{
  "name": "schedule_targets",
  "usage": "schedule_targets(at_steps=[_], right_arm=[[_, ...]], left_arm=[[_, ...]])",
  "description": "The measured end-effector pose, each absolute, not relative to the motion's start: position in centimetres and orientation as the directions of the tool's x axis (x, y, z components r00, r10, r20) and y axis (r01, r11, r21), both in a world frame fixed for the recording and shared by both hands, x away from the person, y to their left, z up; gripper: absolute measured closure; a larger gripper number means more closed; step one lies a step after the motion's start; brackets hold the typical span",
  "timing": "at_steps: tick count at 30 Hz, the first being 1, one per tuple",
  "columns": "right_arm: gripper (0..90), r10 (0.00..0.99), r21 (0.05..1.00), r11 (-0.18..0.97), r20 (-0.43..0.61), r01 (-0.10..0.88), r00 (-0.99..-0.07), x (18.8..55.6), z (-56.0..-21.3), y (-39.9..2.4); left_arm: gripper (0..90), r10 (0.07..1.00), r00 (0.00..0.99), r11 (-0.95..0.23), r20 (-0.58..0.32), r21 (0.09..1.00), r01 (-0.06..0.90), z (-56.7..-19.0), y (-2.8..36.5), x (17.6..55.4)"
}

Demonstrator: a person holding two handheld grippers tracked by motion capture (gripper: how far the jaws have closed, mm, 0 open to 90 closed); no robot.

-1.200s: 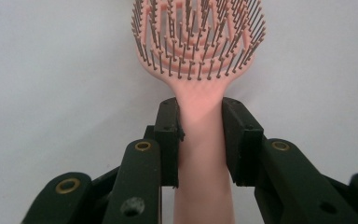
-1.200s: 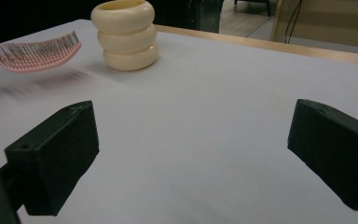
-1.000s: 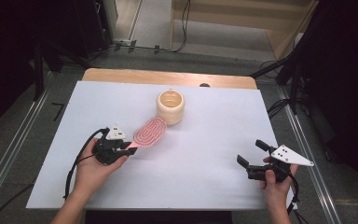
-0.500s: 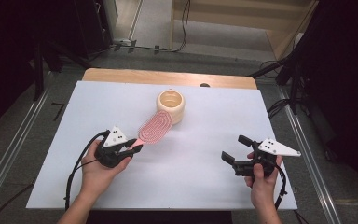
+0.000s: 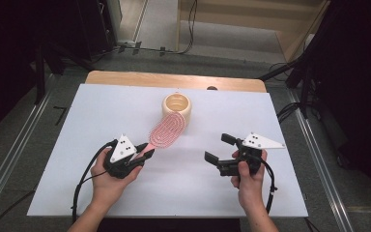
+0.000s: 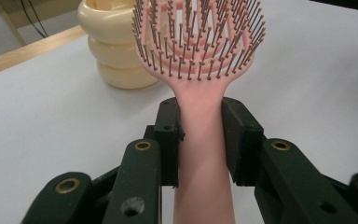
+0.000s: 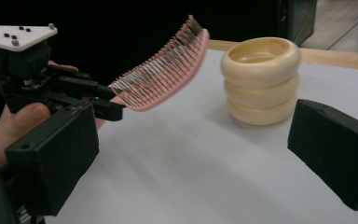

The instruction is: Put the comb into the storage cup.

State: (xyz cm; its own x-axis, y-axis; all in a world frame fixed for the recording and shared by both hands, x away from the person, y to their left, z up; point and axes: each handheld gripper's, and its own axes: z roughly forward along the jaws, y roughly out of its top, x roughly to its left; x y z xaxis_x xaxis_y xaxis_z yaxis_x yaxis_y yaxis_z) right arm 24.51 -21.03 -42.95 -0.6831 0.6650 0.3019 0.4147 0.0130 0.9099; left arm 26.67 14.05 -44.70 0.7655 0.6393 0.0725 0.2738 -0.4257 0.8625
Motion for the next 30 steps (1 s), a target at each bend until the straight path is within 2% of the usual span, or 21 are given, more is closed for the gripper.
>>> schedule_targets(at_steps=[12,22,28,30], right_arm=[[0.3,0.592,0.888,-0.009,0.375,0.459,-0.714,26.2,-42.3,-16.7],[0.3,0.536,0.873,-0.036,0.428,0.487,-0.728,26.8,-42.5,-15.2],[0.4,0.515,0.862,-0.062,0.459,0.502,-0.724,27.0,-42.6,-14.8],[6.1,0.52,0.861,-0.074,0.464,0.503,-0.717,27.0,-42.7,-14.6]], left_arm=[[70.2,0.619,0.779,-0.424,0.099,0.877,0.225,-44.7,13.3,25.8],[70.1,0.611,0.777,-0.406,0.153,0.903,0.142,-44.6,13.0,24.8],[70.1,0.601,0.783,-0.402,0.161,0.907,0.122,-44.9,12.7,24.6],[70.1,0.595,0.787,-0.397,0.164,0.911,0.11,-44.9,12.7,24.5]])
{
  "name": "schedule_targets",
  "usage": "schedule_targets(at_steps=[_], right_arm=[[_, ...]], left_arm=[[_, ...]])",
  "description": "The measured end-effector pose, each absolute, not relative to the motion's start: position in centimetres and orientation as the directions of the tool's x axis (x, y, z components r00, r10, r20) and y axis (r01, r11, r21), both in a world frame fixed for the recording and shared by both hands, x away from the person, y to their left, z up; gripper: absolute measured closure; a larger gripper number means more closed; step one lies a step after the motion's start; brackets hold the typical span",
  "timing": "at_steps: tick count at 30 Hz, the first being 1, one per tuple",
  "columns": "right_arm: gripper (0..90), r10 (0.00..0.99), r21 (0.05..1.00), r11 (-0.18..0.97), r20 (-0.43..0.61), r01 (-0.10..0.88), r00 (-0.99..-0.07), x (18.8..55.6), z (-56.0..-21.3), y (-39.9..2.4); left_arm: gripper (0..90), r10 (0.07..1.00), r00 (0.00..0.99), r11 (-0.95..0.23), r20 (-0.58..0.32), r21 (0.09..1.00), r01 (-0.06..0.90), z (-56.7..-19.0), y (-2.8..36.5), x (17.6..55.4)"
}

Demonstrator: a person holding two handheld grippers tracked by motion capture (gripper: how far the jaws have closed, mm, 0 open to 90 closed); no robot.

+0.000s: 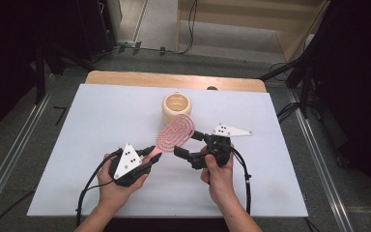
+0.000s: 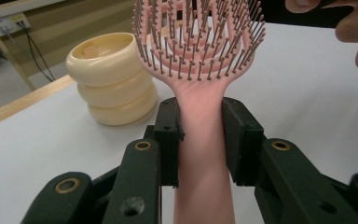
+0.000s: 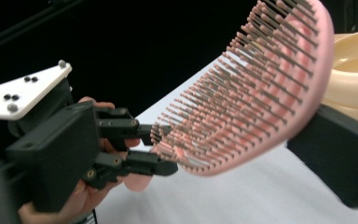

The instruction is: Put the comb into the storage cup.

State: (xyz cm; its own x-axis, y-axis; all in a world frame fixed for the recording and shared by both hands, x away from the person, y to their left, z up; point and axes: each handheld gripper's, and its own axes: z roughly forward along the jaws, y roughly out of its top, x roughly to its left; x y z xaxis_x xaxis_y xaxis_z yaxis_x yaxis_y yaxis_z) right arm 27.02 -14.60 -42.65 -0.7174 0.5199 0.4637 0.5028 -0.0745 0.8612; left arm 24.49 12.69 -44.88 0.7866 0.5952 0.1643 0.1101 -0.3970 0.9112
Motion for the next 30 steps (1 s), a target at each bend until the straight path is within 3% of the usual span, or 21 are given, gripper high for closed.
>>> schedule_targets(at_steps=[15,23,28,30], right_arm=[[22.7,0.517,0.846,-0.111,0.497,0.522,-0.697,27.6,-43.2,-13.1],[44.5,0.512,0.842,-0.145,0.512,0.519,-0.689,27.9,-43.4,-13.2],[49.8,0.48,0.822,-0.164,0.549,0.545,-0.684,28.1,-43.8,-13.5],[56.3,0.458,0.821,-0.174,0.556,0.544,-0.693,28.1,-43.7,-13.6]], left_arm=[[70.1,0.556,0.812,-0.397,0.18,0.915,0.069,-45.0,12.0,23.8],[70.1,0.54,0.823,-0.38,0.176,0.923,0.052,-44.9,12.3,23.7],[69.9,0.536,0.826,-0.385,0.178,0.921,0.051,-45.2,12.4,23.8],[69.8,0.524,0.834,-0.399,0.174,0.915,0.06,-45.4,12.3,24.0]])
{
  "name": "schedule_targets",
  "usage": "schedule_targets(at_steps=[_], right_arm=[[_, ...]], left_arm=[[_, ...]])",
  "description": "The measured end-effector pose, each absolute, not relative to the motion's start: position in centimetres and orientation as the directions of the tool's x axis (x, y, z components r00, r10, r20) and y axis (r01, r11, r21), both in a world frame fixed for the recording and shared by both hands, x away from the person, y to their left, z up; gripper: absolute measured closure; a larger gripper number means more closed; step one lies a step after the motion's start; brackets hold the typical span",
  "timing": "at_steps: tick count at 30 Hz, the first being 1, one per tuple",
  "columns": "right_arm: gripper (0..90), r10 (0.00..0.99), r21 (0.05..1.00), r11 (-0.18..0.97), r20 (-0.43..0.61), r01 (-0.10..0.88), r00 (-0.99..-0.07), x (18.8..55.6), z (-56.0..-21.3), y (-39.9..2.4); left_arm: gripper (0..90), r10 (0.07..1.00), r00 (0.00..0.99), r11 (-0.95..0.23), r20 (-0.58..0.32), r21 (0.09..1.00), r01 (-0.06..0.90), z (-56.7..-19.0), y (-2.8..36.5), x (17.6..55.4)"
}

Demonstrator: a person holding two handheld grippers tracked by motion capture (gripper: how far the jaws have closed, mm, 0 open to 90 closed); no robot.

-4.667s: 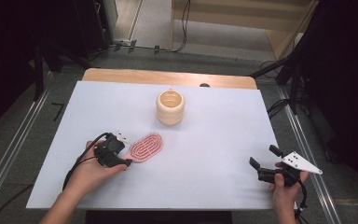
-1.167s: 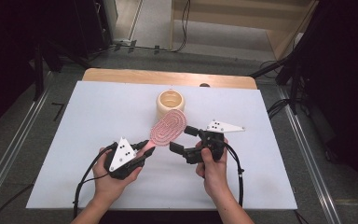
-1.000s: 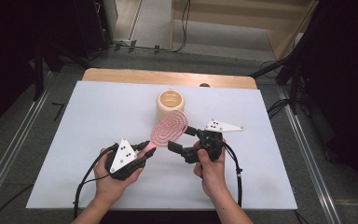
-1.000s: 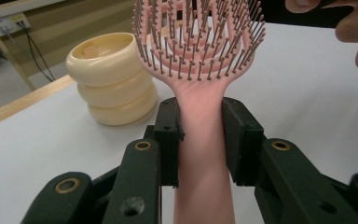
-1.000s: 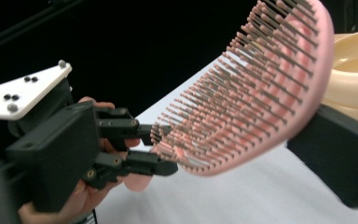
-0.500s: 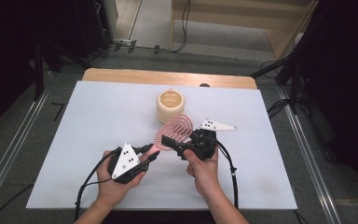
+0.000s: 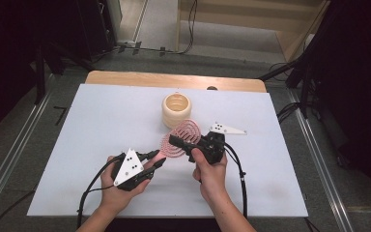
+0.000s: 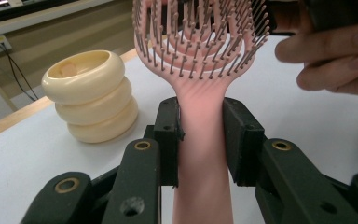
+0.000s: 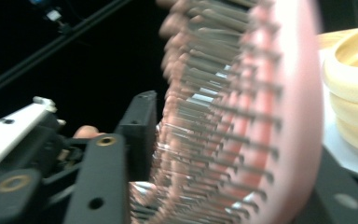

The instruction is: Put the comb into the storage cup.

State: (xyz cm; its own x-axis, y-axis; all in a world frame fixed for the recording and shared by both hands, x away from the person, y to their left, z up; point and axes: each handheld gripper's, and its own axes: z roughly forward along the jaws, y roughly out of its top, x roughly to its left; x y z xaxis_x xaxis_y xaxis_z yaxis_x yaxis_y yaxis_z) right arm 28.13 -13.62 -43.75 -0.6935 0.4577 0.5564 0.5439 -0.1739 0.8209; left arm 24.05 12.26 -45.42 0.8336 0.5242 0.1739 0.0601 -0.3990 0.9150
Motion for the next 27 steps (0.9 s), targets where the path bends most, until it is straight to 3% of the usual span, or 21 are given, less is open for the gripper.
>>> schedule_targets(at_steps=[1,5,10,16,24,27], right_arm=[[58.1,0.447,0.826,-0.167,0.55,0.538,-0.706,28.1,-43.7,-13.6],[59.6,0.487,0.858,-0.119,0.489,0.499,-0.724,27.8,-43.5,-13.4],[59.5,0.501,0.866,-0.098,0.469,0.491,-0.727,27.9,-43.5,-13.5],[59.6,0.525,0.89,-0.058,0.413,0.453,-0.744,27.7,-43.1,-13.5],[59.6,0.556,0.906,-0.039,0.37,0.421,-0.744,28.0,-42.4,-13.5],[59.6,0.561,0.909,-0.039,0.363,0.414,-0.744,28.3,-42.2,-13.5]], left_arm=[[69.0,0.521,0.837,-0.393,0.168,0.918,0.061,-45.6,12.3,24.1],[48.2,0.54,0.826,-0.374,0.16,0.925,0.065,-45.5,12.6,24.3],[29.2,0.564,0.818,-0.346,0.115,0.932,0.108,-45.6,13.5,24.8],[25.8,0.616,0.786,-0.305,0.045,0.934,0.185,-46.2,16.0,26.0],[23.6,0.69,0.724,-0.276,0.026,0.934,0.229,-47.1,19.6,27.2],[17.2,0.712,0.702,-0.259,0.021,0.937,0.235,-47.4,20.8,27.5]])
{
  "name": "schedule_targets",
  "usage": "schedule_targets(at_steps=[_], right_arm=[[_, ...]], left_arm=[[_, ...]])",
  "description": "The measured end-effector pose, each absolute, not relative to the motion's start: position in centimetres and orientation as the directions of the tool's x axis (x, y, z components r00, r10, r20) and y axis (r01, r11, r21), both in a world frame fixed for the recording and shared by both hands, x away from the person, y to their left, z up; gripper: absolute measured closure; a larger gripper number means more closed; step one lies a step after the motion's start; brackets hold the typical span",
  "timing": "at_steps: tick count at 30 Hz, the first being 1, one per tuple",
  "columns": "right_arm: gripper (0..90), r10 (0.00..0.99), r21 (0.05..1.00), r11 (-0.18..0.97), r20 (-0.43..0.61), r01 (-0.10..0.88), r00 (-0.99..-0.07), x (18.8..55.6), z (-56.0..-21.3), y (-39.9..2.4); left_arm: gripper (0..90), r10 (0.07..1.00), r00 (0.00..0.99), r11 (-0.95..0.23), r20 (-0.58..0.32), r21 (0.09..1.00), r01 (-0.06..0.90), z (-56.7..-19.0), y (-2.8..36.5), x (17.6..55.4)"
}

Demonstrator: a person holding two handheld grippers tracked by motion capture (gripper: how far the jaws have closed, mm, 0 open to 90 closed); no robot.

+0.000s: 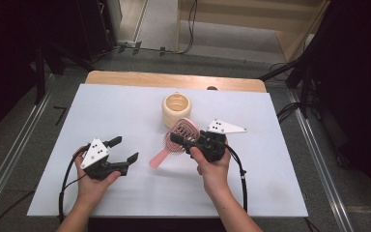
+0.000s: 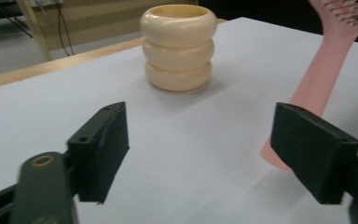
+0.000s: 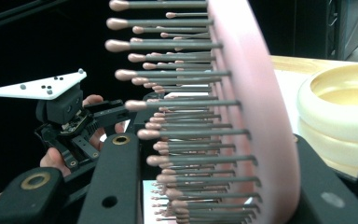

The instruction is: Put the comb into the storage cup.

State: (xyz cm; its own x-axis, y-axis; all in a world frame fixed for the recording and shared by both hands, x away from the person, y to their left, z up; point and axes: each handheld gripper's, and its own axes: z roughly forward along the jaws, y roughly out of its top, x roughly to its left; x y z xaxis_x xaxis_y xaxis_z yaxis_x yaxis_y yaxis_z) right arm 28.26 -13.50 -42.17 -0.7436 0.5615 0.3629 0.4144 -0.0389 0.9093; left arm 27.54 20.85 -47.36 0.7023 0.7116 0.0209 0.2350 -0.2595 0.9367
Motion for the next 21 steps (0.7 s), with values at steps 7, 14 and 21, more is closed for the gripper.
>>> schedule_targets(at_steps=[7,14,21], right_arm=[[59.5,0.572,0.913,-0.034,0.351,0.406,-0.742,28.6,-41.7,-13.4],[59.6,0.581,0.916,-0.04,0.346,0.399,-0.736,28.8,-41.5,-13.7],[59.6,0.595,0.915,-0.05,0.348,0.399,-0.724,29.4,-41.1,-14.4]], left_arm=[[8.0,0.731,0.682,-0.244,0.018,0.94,0.237,-48.0,22.4,28.0],[3.5,0.73,0.683,-0.209,-0.03,0.941,0.265,-48.7,23.2,28.3],[3.5,0.738,0.671,-0.167,-0.076,0.942,0.291,-49.1,23.5,28.6]])
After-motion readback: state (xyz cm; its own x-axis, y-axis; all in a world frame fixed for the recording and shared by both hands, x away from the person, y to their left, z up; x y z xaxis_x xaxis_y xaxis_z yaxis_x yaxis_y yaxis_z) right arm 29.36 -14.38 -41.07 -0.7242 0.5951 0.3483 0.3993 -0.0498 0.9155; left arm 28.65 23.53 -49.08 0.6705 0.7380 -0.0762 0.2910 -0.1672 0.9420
